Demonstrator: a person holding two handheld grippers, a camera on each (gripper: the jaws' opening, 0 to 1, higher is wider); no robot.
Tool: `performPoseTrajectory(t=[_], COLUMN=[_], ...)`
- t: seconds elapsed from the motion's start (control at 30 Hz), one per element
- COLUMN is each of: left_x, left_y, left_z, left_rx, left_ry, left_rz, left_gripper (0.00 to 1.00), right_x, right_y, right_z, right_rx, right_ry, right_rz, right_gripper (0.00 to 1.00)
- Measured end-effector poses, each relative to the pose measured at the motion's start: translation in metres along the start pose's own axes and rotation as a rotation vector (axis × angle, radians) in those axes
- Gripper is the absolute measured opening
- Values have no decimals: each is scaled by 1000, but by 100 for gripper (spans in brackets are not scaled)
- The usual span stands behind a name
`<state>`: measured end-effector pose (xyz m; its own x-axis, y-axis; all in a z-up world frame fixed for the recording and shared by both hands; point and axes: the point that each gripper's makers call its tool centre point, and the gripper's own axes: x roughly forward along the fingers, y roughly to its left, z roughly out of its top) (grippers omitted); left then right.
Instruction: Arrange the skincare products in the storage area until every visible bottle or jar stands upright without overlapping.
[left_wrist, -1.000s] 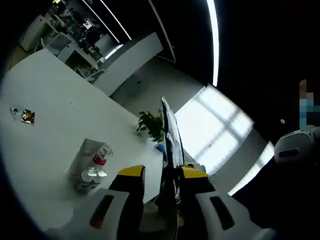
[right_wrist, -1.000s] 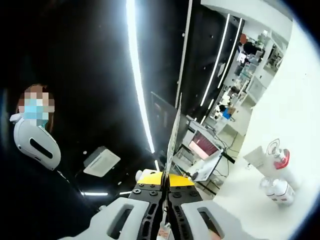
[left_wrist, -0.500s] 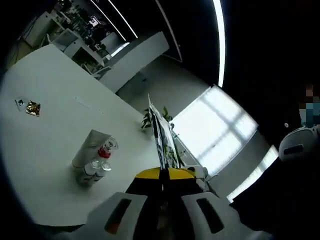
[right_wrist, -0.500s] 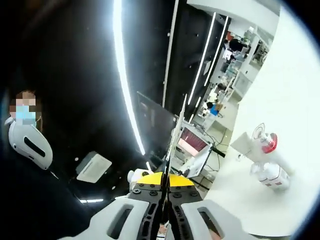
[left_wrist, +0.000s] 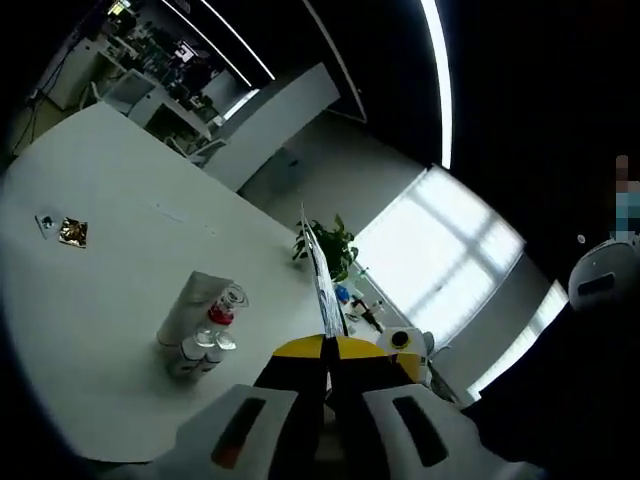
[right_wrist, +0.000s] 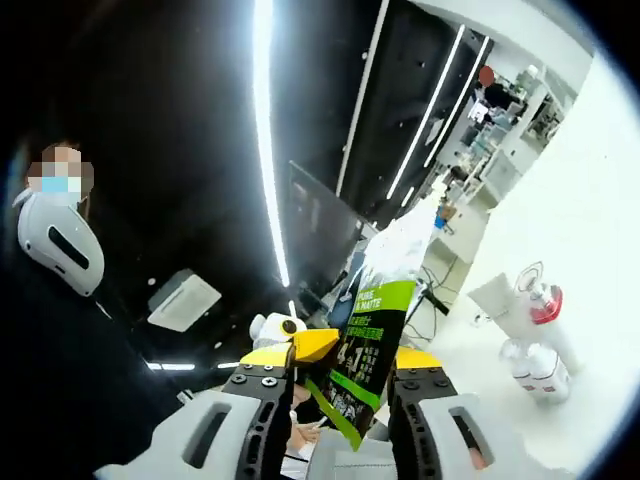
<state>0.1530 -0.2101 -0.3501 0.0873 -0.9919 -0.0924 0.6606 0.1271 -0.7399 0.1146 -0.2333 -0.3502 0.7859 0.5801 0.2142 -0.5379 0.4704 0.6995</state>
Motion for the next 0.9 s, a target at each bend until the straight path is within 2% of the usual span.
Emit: performPoseTrajectory(t=[0.13, 0.2, 0.3, 0.57, 0.77, 0.9], left_x=[-3, -4, -6, -13, -19, -27], left_y=[5, 10, 17, 33, 42, 57], left_z=[1, -1, -3, -6, -2, 1], left_rx=[-30, -30, -31, -53, -56, -48], left_ry=[-14, -3, 3, 8, -2, 0], left_rz=[6, 23, 39, 81, 102, 141], left_gripper=[0, 0, 0, 0, 0, 0], right_x=[2, 1, -2, -11, -18, -25], right_y=[-4, -6, -14, -28, -37, -49], right_z=[-9, -12, -17, -19, -21, -22], right_rx=[-40, -62, -82, -103, -139, -191], right_ry=[40, 56, 83, 98, 121, 140], right_rz=[-25, -33, -57, -112, -153, -207], right_gripper=[65, 70, 74, 80, 84, 97])
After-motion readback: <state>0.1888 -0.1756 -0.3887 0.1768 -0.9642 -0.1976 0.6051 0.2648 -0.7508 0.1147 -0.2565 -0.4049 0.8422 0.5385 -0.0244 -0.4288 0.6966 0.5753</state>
